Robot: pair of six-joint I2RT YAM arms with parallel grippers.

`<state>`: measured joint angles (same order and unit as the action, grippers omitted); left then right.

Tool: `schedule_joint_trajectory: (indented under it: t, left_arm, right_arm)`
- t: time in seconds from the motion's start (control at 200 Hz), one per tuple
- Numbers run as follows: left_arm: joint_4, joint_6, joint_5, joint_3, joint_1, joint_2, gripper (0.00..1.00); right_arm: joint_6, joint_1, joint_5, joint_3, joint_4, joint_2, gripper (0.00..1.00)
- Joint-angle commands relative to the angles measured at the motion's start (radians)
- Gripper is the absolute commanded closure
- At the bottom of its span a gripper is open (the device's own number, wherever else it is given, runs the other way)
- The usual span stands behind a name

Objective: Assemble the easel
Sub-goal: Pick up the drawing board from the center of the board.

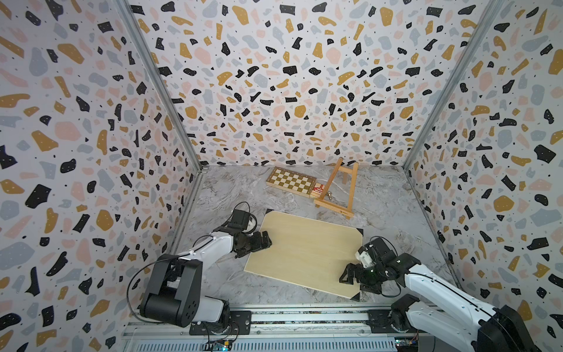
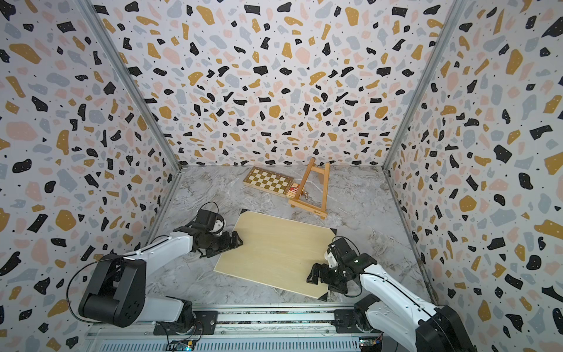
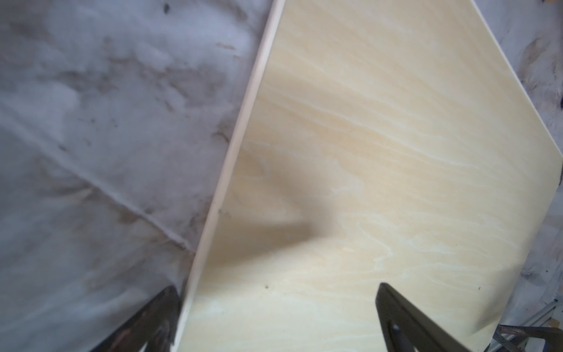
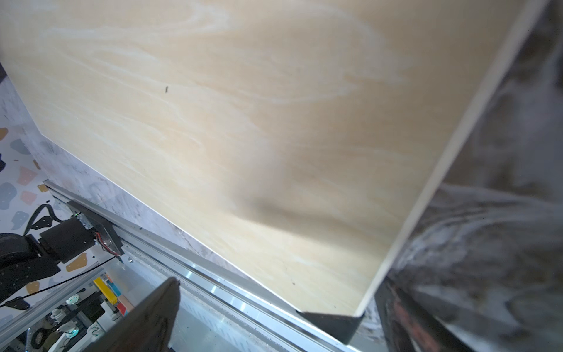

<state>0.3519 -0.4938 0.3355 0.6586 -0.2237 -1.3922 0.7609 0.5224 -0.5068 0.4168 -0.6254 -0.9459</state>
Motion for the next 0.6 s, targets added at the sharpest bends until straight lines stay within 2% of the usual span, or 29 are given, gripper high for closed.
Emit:
schedule_joint_trajectory:
  t: [0.0,0.19,0.345,0.46,0.596]
  left_arm:
    - [0.101,-0.061,0.117,-0.072,-0.017,0.007,0.0]
    - [0.119,-0.109,0.071,-0.104,-0.017,0.079,0.01]
    - [0.125,-0.14,0.043,-0.134,-0.018,0.109,0.01]
    - [0.115,-0.171,0.031,-0.163,-0.018,0.139,0.01]
    - [0.124,-0.182,0.013,-0.171,-0.018,0.159,0.01]
  right_arm:
    - [-0.012,-0.01,-0.163,-0.007,0.047,0.03,0.0]
    - [-0.05,-0.069,-0.328,0.022,0.118,0.146,0.0]
    - [-0.068,-0.08,-0.363,-0.029,0.111,0.185,0.0]
    - [-0.114,-0.081,-0.26,-0.029,0.034,0.155,0.0]
    - [-0.11,-0.074,-0.255,-0.042,0.022,0.126,0.0]
